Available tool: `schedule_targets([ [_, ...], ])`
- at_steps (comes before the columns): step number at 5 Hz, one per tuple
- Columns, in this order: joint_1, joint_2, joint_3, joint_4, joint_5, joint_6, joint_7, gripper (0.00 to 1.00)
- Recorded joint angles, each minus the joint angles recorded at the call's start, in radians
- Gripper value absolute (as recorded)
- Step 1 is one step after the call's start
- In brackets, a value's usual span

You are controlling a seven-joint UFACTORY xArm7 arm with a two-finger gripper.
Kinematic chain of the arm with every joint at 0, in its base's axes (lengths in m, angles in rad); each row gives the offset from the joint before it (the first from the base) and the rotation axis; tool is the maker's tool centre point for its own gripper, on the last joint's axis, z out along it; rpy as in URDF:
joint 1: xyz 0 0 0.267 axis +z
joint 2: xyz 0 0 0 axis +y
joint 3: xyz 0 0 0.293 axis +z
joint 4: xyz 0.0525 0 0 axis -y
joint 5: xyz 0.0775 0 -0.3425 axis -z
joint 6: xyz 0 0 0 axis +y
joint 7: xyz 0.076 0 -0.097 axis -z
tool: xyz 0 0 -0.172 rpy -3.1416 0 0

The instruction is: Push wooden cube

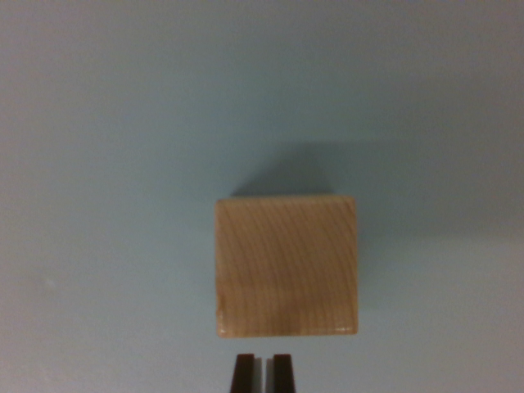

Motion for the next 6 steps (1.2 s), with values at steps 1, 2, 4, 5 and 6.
schedule_targets([
  [1, -0.0016, 0.011, -0.003, -0.023, 0.0003, -0.029, -0.004, 0.00],
  [2, -0.0016, 0.011, -0.003, -0.023, 0.0003, -0.029, -0.004, 0.00],
  [4, -0.0030, 0.019, -0.005, -0.042, 0.0005, -0.054, -0.007, 0.00],
  [5, -0.0041, 0.027, -0.007, -0.058, 0.0007, -0.074, -0.009, 0.00],
  [6, -0.0041, 0.027, -0.007, -0.058, 0.0007, -0.074, -0.009, 0.00],
])
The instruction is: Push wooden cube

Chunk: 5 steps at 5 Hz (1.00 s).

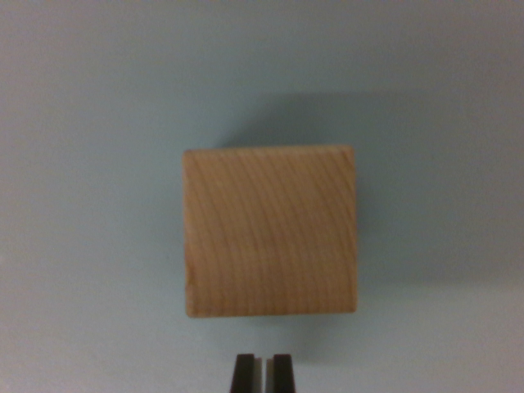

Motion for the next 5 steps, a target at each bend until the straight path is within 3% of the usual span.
schedule_targets([
  [5, -0.0015, 0.010, -0.003, -0.021, 0.0003, -0.028, -0.003, 0.00],
])
